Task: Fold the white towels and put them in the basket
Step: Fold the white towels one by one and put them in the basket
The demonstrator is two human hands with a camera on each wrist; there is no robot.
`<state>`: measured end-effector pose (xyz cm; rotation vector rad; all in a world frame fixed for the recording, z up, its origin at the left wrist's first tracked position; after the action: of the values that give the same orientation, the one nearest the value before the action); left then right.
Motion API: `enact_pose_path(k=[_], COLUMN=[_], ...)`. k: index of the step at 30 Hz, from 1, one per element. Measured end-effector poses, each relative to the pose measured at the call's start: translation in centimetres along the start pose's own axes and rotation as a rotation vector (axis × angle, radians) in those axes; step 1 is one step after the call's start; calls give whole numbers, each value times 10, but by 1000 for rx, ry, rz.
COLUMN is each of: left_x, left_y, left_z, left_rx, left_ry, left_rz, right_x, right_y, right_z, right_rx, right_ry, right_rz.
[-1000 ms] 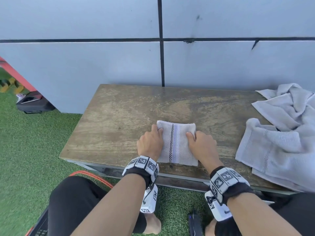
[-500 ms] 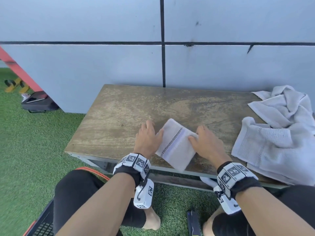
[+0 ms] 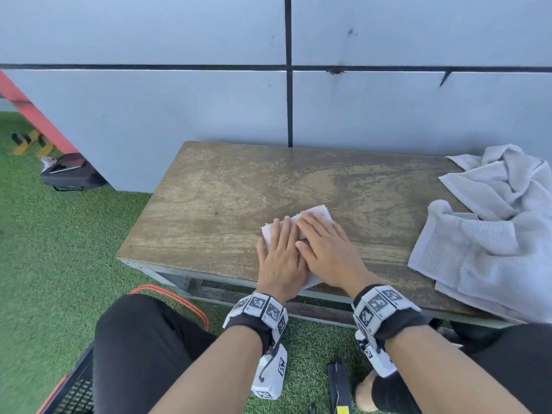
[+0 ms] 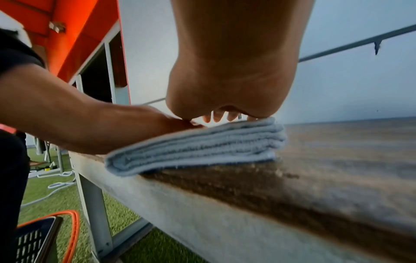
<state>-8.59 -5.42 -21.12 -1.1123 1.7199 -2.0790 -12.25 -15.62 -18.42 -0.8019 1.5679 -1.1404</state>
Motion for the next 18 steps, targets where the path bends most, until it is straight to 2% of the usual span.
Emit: enact_pose_path(k=[2,10,18], left_x=[-7,-24,-31], left_y=[-1,-1,-6], left_z=[0,8,-2], left_rx=[0,-25,-35], left_ry=[4,23,-35], left_rz=[-18,4,31], right_x=[7,20,33], right_y=[13,23,20], right_z=[1,10,3], right_rx=[-83,-91,-108], right_ry=[42,92,201], right_rz=[10,-24,19])
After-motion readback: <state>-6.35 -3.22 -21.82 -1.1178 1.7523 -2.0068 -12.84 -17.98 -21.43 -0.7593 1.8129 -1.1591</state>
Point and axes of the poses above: each hand's wrist, its own z-axis towards the middle knuckle, its own y-axis out of the palm, x = y × z, the point moved 6 cm from there along z, towards the middle knuckle, and after that the axes turned 10 degrees about y, right-handed, at the moved point
